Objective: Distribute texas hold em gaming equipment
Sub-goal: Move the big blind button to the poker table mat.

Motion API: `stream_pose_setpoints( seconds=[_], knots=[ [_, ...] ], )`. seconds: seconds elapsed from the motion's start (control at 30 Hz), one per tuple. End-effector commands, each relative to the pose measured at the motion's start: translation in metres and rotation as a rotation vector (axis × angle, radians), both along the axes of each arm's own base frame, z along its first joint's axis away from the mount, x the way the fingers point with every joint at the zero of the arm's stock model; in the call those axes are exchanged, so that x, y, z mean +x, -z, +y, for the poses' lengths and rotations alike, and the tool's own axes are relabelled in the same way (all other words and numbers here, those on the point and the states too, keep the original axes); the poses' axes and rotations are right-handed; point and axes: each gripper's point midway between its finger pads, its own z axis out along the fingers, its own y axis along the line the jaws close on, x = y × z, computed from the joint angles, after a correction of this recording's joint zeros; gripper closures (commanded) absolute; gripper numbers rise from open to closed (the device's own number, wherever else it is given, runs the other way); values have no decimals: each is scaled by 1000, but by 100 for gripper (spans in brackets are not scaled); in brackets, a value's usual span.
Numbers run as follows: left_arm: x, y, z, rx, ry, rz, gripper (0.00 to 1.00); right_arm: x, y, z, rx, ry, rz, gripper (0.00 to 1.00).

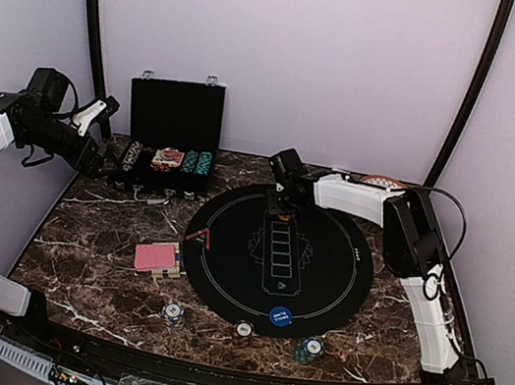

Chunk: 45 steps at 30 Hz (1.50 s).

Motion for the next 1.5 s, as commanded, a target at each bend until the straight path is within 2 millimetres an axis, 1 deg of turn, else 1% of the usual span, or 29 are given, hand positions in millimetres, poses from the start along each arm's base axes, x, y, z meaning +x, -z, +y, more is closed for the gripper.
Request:
stream_pose_setpoints(
  seconds=[0.0,0.07,0.13,0.17,0.27,0.33,0.4,0.53,0.57,0.73,0.9,0.93,1.2,1.33,1.47],
  knots=[
    [-1,-7,-1,-4,13,-7,1,-9,-51,1,79,-30,-43,39],
    [-1,-7,-1,-7,13,-5,1,-18,-51,-2,93,-34,-30,39],
    [-1,-7,-1,-5,12,-6,1,-25,-46,-7,97,-33,-13,40],
    [-1,-7,0,-3,11,-6,1,-30,-38,-11,84,-30,3,41],
    [-2,-8,-1,-7,11,-9,1,-38,-23,-20,61,-18,27,45],
    [-2,-9,-1,-10,13,-10,1,-41,-14,-23,54,-16,41,48],
    [-3,-9,-2,-13,14,-11,1,-42,-4,-24,44,-13,57,50],
    [-3,-11,-2,-11,14,-14,1,-39,11,-26,43,-1,79,60],
    [-3,-11,-1,-11,14,-15,1,-38,16,-28,42,4,87,61],
    [-3,-12,-1,-9,12,-19,1,-29,25,-31,46,14,96,65],
    [-2,-13,-1,-8,10,-20,1,-18,28,-34,48,15,104,65],
    [-1,-13,-1,-8,10,-23,1,-15,30,-31,47,-3,111,65],
    [0,-15,0,-5,7,-26,1,-7,38,-14,65,-55,139,66],
    [-1,-16,1,-1,6,-28,1,-1,32,-4,86,-76,134,66],
    [-1,-15,0,-2,5,-25,1,2,14,2,101,-111,111,64]
  ],
)
